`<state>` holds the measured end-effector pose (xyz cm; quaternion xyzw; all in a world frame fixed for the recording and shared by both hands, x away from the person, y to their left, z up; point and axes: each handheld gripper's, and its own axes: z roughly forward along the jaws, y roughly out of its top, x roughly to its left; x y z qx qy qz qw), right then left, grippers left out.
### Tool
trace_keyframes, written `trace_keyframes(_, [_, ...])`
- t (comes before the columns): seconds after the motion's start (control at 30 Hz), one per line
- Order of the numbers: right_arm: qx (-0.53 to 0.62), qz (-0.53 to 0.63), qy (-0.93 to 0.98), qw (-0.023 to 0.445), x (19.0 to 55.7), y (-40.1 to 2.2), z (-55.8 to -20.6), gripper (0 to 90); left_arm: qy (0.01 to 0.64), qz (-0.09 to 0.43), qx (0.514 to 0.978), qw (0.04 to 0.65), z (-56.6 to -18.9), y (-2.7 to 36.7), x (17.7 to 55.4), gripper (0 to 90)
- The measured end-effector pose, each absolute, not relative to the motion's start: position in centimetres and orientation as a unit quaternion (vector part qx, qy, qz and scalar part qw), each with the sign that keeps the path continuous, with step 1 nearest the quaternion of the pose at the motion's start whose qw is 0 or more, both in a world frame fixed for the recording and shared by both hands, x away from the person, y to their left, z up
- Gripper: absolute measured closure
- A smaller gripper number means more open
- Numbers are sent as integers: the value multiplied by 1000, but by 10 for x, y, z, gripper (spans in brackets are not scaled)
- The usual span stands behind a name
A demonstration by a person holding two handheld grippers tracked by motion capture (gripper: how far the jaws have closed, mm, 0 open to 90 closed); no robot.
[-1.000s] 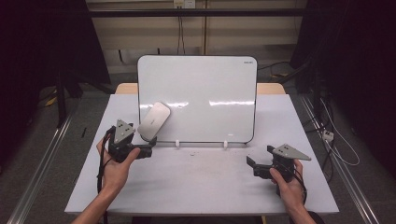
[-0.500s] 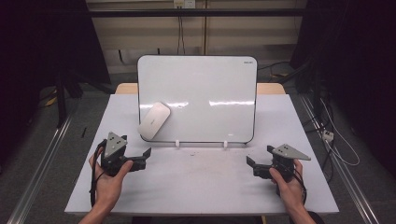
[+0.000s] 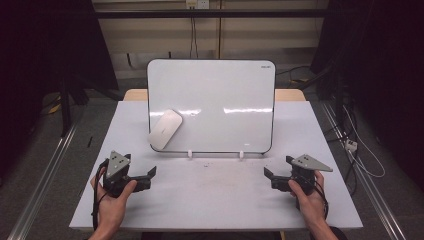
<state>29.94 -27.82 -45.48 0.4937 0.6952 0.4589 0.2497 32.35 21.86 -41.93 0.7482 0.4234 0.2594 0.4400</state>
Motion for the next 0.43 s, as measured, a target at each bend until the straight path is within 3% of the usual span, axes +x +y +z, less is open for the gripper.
trace_keyframes(0.2, [491, 459, 698, 248, 298, -278, -454, 51, 410, 283, 742, 449, -418, 219, 319, 42])
trace_keyframes(0.43, [494, 456, 697, 249, 297, -279, -455, 51, 414, 266, 752, 439, -425, 217, 321, 39])
